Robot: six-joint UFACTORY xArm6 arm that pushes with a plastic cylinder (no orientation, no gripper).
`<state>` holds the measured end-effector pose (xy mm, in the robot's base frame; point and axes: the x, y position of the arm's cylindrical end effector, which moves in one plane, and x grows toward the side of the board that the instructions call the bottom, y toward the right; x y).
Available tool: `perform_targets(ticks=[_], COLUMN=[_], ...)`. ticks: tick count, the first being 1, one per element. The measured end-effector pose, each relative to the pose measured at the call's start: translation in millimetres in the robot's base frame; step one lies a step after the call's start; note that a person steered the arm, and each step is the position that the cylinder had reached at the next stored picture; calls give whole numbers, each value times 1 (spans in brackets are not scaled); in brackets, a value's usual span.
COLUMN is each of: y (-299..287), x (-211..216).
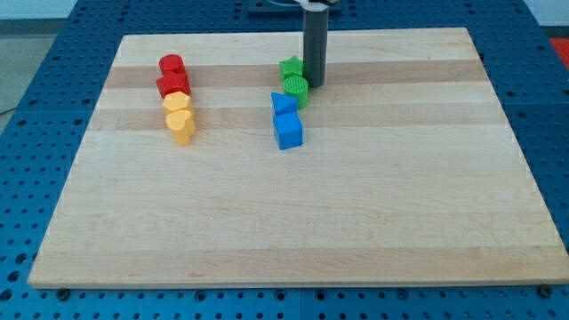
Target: Move your arm towards the green circle
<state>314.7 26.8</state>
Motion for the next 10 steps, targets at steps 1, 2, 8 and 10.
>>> perform_targets(ticks=[1,2,8,10], y=[1,50,-12,-104], x=[0,0,-65,2])
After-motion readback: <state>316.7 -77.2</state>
